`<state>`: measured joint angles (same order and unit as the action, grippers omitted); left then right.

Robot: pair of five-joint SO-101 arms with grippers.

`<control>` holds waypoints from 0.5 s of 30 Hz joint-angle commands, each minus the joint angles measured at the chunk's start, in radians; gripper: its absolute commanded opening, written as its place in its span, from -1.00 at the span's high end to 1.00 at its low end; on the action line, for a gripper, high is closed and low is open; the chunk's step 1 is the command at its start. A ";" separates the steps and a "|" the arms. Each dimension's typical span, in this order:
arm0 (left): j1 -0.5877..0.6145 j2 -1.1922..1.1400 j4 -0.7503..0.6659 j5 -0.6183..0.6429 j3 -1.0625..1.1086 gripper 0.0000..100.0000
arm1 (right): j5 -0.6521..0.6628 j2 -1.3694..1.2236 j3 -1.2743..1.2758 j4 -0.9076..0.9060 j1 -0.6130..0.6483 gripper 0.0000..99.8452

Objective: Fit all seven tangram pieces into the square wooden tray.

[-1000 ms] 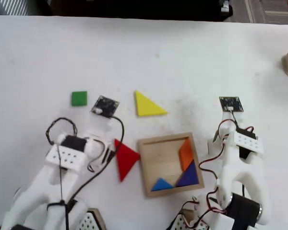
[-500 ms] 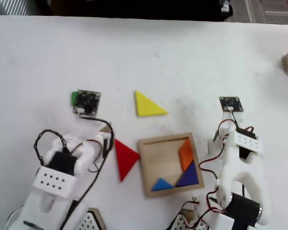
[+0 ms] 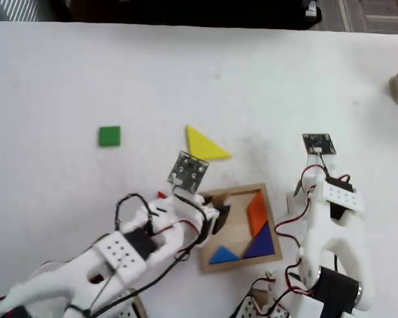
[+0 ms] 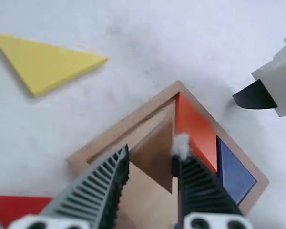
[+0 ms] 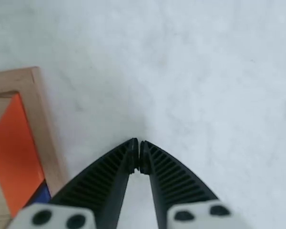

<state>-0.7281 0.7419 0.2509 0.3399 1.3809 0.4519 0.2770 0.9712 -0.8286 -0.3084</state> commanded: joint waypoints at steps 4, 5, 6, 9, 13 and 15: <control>-0.039 -0.383 -0.083 0.035 -0.195 0.72 | 0.005 0.036 0.000 0.012 0.013 0.96; -0.039 -0.410 -0.080 0.035 -0.212 0.72 | 0.005 0.036 0.000 0.012 0.013 0.96; -0.039 -0.421 -0.078 0.035 -0.222 0.72 | 0.006 0.036 0.000 0.012 0.013 0.96; -0.045 -0.423 -0.077 0.035 -0.222 0.72 | 0.006 0.036 0.000 0.012 0.013 0.96; -0.094 -0.406 -0.028 0.032 -0.229 0.71 | 0.008 0.036 0.000 0.012 0.013 0.96; -0.111 -0.367 0.020 0.034 -0.230 0.67 | 0.008 0.036 0.000 0.012 0.012 0.96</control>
<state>-0.7971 0.3214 0.2064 0.3644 1.2075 0.4519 0.2770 0.9712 -0.8286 -0.3053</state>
